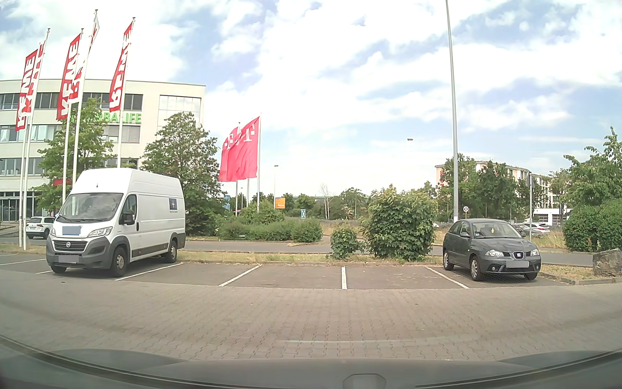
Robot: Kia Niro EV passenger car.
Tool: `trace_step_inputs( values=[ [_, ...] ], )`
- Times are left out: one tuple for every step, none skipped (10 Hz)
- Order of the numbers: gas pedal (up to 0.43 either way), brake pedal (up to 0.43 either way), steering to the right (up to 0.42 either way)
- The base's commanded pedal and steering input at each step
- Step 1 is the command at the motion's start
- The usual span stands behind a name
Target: Follow the waypoints while adhering to traffic rules and regulations
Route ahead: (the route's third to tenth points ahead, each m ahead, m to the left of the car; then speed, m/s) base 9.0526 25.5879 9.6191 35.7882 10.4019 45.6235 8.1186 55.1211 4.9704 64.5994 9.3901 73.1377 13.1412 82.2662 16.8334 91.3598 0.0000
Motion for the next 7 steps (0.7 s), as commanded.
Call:
trace_step_inputs(
  values=[
    [0.000,0.384,-0.001],
    [0.000,0.384,-0.001],
    [0.000,0.384,-0.001],
    [0.000,0.384,-0.001],
    [0.000,0.384,-0.001],
    [0.000,0.384,-0.001],
    [0.000,0.384,-0.001]
  ],
)
